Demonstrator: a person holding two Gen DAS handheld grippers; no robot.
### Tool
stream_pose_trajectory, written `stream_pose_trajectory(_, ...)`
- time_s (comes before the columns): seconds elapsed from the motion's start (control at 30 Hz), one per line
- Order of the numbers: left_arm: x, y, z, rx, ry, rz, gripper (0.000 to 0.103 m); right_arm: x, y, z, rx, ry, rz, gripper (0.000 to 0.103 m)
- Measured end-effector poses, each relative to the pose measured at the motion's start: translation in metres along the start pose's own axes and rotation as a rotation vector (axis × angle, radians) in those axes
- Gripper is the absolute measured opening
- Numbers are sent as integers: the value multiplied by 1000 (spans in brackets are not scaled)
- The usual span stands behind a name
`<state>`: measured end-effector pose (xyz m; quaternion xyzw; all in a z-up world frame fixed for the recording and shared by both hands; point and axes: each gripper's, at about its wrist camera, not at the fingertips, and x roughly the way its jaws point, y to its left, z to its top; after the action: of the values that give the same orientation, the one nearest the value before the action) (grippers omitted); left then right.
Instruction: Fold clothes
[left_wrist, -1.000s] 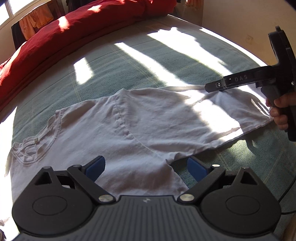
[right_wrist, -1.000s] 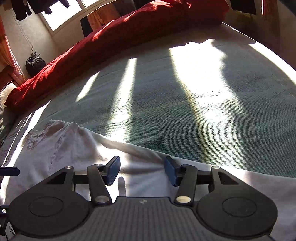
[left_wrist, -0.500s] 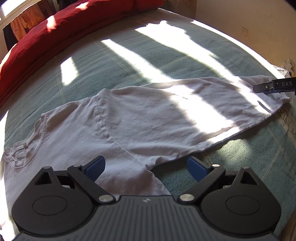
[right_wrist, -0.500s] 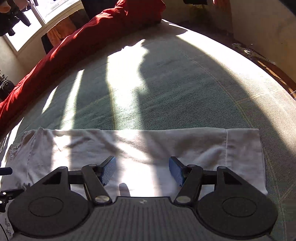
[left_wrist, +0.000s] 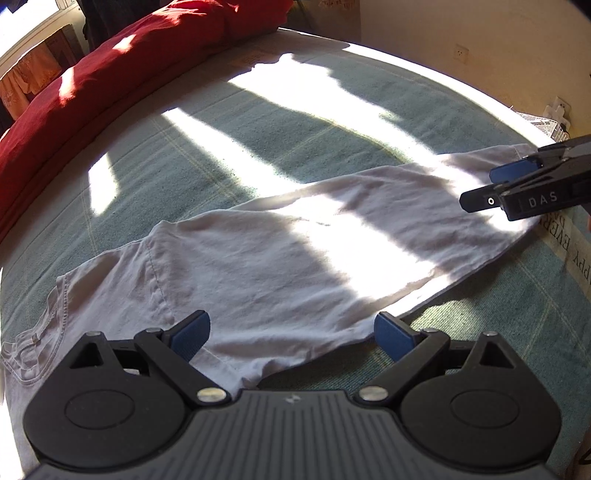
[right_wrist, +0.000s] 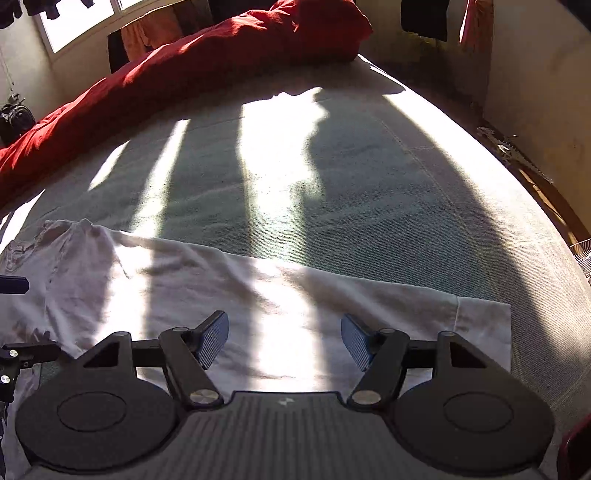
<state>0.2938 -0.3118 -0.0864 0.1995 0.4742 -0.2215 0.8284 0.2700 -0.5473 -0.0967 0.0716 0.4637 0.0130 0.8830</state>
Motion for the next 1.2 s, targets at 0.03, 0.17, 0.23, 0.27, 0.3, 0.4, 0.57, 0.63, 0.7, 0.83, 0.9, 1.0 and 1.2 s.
stream_pose_trajectory(0.03,4,-2,-2,-8,5,-9,96,6,7,-1,-29,16,-14,72)
stream_pose_trajectory(0.17,18,-7,-13,-122,45,-159,95,14,15,-7,-33,22,-21,85)
stream_pose_trajectory(0.23,12,-12,-16,-118,19,-203,95,15,14,-8,-22,33,-8,93)
stream_pose_trajectory(0.27,7,-13,-17,-104,4,-211,95,16,14,-9,-26,37,-13,95)
stream_pose_trajectory(0.3,2,-15,-18,-90,-11,-219,95,17,15,-9,-29,43,-17,98)
stream_pose_trajectory(0.4,-23,-4,-28,-92,-72,-167,95,20,20,-6,-33,64,-42,100)
stream_pose_trajectory(0.57,-24,36,-49,-189,-39,-65,96,21,28,-3,-7,85,-86,100)
stream_pose_trajectory(0.63,-13,48,-53,-243,-24,-85,95,21,31,-3,2,81,-104,100)
stream_pose_trajectory(0.7,-4,51,-54,-282,-33,-156,95,20,34,-4,13,77,-117,100)
stream_pose_trajectory(0.83,3,34,-51,-250,9,-292,99,14,38,-5,21,78,-125,100)
stream_pose_trajectory(0.9,-3,31,-52,-234,9,-319,98,8,41,-3,22,74,-130,100)
stream_pose_trajectory(1.0,-24,40,-58,-219,-21,-309,99,-3,47,4,24,55,-119,100)
stream_pose_trajectory(1.2,-40,82,-83,-165,8,-136,99,-17,83,19,-24,25,-24,100)
